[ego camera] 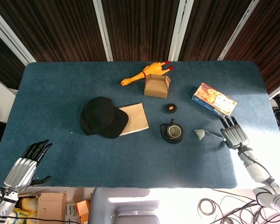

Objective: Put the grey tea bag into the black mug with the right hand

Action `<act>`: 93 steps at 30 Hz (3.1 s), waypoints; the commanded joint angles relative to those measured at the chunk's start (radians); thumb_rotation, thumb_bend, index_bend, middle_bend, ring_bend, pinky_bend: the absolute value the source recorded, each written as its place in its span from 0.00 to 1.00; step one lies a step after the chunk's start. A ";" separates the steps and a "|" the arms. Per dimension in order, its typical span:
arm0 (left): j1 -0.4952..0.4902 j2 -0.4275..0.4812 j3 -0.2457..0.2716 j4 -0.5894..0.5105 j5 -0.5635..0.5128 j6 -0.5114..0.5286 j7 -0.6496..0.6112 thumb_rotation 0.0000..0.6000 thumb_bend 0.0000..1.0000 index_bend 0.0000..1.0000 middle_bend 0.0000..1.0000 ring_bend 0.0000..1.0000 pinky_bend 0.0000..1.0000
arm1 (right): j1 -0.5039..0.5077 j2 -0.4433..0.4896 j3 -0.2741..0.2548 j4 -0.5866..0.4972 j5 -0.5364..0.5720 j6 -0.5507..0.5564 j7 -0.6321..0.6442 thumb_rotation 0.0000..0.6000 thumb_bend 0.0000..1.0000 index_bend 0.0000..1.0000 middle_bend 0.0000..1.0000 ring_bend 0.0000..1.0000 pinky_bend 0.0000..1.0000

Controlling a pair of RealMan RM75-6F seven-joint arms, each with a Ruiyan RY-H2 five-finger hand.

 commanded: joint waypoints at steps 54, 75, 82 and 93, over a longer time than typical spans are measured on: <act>0.013 0.006 0.003 0.007 0.017 0.028 -0.019 1.00 0.03 0.00 0.00 0.00 0.09 | -0.018 0.090 0.034 -0.157 -0.027 0.138 0.029 1.00 0.51 0.67 0.06 0.00 0.00; 0.013 0.013 0.006 0.009 0.027 0.034 -0.036 1.00 0.03 0.00 0.00 0.00 0.09 | 0.000 0.331 0.164 -0.712 0.040 0.281 -0.201 1.00 0.51 0.66 0.06 0.00 0.00; 0.012 0.014 0.007 0.009 0.026 0.031 -0.039 1.00 0.03 0.00 0.00 0.00 0.09 | 0.019 0.356 0.200 -0.824 0.079 0.291 -0.279 1.00 0.51 0.66 0.06 0.00 0.00; 0.009 0.017 0.006 0.009 0.024 0.028 -0.045 1.00 0.03 0.00 0.00 0.00 0.09 | 0.068 0.353 0.248 -0.937 0.135 0.292 -0.366 1.00 0.51 0.66 0.06 0.00 0.00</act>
